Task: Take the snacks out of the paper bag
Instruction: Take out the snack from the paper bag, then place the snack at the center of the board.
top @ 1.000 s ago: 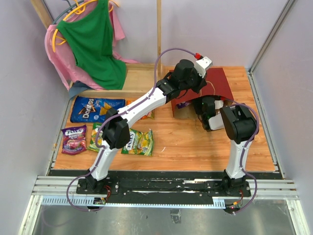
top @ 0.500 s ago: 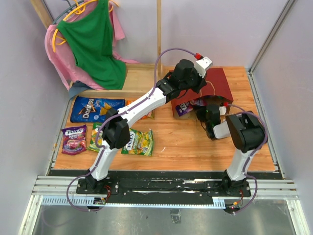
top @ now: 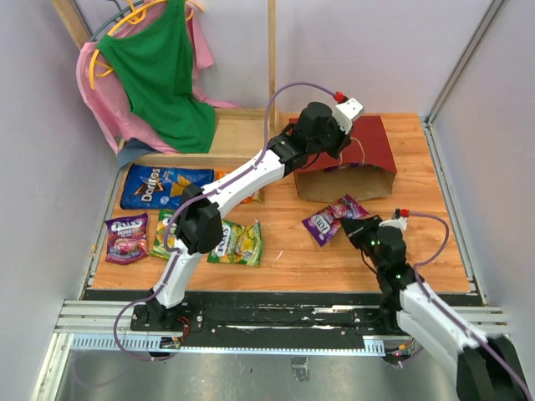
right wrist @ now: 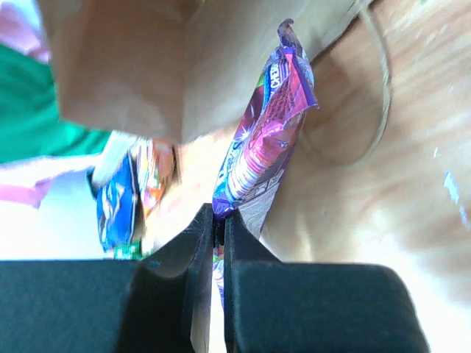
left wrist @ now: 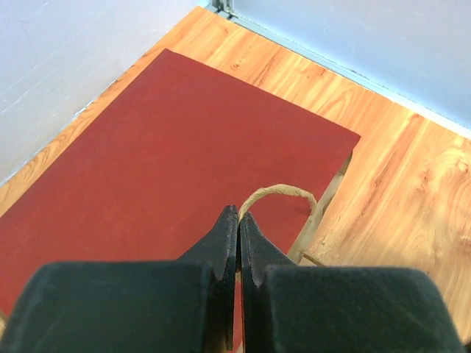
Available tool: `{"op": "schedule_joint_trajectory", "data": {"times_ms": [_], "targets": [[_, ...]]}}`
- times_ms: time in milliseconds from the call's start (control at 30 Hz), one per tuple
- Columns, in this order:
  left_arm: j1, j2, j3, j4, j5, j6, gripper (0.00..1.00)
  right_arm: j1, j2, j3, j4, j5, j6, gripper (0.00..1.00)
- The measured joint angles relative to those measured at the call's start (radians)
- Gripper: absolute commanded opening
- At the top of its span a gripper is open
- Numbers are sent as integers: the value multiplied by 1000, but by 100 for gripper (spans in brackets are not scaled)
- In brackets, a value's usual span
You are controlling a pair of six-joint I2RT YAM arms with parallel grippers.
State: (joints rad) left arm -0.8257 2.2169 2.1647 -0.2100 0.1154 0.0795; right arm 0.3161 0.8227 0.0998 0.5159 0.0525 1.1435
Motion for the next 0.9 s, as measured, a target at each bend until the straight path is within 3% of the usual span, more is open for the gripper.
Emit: {"op": "schedule_joint_trajectory", "data": {"times_ms": [133, 233, 400, 500, 700, 733, 833, 900], "targets": [[0, 2, 0, 7, -2, 3, 2, 88, -295, -29, -263, 72, -24, 1], [0, 10, 1, 12, 0, 3, 2, 94, -357, -32, -364, 117, -30, 1], [0, 29, 1, 12, 2, 2, 2, 129, -188, -14, -414, 132, -35, 1], [0, 31, 1, 11, 2, -1, 2, 229, -63, 21, -427, 156, 11, 2], [0, 31, 1, 5, 0, -1, 2, 473, 30, 127, -523, 301, 209, 7], [0, 31, 1, 5, -1, -1, 2, 508, 39, 145, -540, 336, 244, 14], [0, 31, 1, 1, -2, -1, 2, 573, 87, 200, -572, 405, 315, 64], [0, 31, 1, -2, -3, -1, 2, 589, 141, 254, -592, 425, 322, 81]]}}
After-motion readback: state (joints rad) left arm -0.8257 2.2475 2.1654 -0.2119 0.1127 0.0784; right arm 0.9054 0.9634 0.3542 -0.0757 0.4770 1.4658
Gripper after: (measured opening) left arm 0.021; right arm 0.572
